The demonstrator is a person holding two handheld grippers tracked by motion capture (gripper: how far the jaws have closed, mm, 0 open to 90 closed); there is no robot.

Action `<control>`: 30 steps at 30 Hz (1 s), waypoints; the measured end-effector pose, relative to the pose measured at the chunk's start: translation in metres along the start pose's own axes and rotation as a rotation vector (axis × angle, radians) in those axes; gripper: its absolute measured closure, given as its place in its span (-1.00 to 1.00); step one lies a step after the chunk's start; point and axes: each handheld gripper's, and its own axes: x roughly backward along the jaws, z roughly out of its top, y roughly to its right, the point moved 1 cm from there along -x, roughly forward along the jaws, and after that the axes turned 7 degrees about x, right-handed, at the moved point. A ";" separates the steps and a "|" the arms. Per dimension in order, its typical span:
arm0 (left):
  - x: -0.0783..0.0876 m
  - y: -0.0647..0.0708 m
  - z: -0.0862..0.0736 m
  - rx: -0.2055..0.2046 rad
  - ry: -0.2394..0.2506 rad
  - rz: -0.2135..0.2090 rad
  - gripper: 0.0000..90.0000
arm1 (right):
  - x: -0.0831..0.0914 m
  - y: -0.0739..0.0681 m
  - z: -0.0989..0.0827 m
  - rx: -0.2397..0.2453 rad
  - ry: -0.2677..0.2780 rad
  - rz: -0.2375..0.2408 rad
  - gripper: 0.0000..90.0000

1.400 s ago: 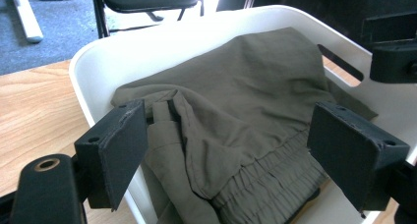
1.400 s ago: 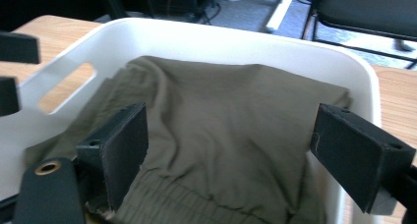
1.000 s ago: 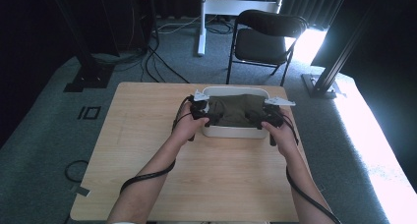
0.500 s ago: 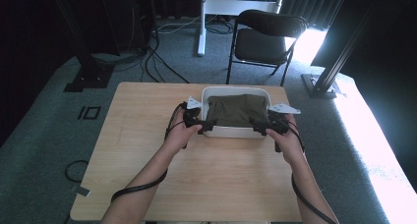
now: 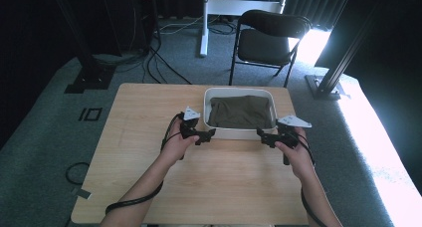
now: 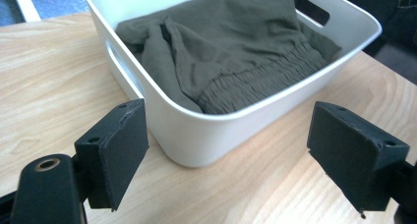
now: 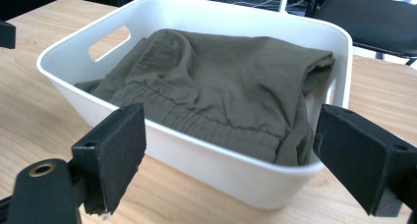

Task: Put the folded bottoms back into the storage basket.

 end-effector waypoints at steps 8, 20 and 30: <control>0.006 -0.004 -0.017 0.005 -0.013 0.016 -0.62 | 0.011 -0.003 -0.023 -0.005 -0.020 -0.008 -0.72; 0.017 -0.018 -0.050 0.018 -0.066 0.077 -0.62 | 0.015 0.000 -0.064 0.000 -0.092 -0.042 -0.71; 0.027 -0.029 -0.068 0.033 -0.075 0.102 -0.62 | 0.020 0.005 -0.087 -0.034 -0.131 -0.090 -0.70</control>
